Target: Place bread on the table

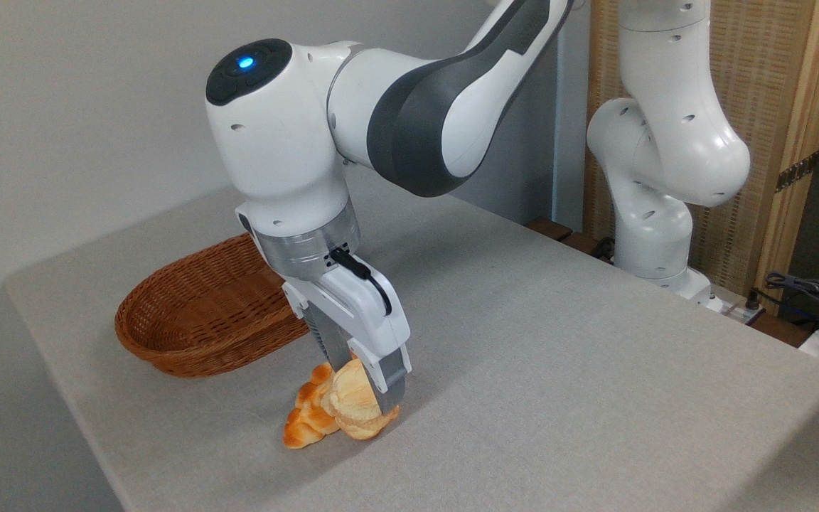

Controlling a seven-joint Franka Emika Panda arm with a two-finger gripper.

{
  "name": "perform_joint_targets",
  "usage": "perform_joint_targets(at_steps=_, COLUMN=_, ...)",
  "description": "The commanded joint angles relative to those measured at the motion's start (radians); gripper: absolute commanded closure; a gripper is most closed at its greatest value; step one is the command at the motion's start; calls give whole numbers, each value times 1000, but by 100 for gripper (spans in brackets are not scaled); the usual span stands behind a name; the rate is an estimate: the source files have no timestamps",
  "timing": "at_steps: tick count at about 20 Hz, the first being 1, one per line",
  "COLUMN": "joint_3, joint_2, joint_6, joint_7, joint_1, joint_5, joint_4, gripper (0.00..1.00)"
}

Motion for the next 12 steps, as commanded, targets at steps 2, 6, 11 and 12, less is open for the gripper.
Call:
perform_joint_targets(at_steps=2, joint_3=7, joint_2=-17, joint_6=2, joint_7=0, joint_1=-8, joint_5=3, joint_4=27, gripper=0)
perform_joint_targets(at_steps=6, joint_3=7, joint_2=-26, joint_6=2, joint_7=-2, joint_1=-8, joint_5=1, joint_4=72, gripper=0)
perform_joint_targets(at_steps=11, joint_3=-5, joint_2=-34, joint_6=2, joint_7=-43, joint_1=-16, joint_5=0, joint_4=161, gripper=0)
perform_joint_targets(at_steps=12, joint_3=-8, joint_2=-34, joint_6=2, joint_7=-55, joint_1=-18, joint_5=1, joint_4=178, gripper=0)
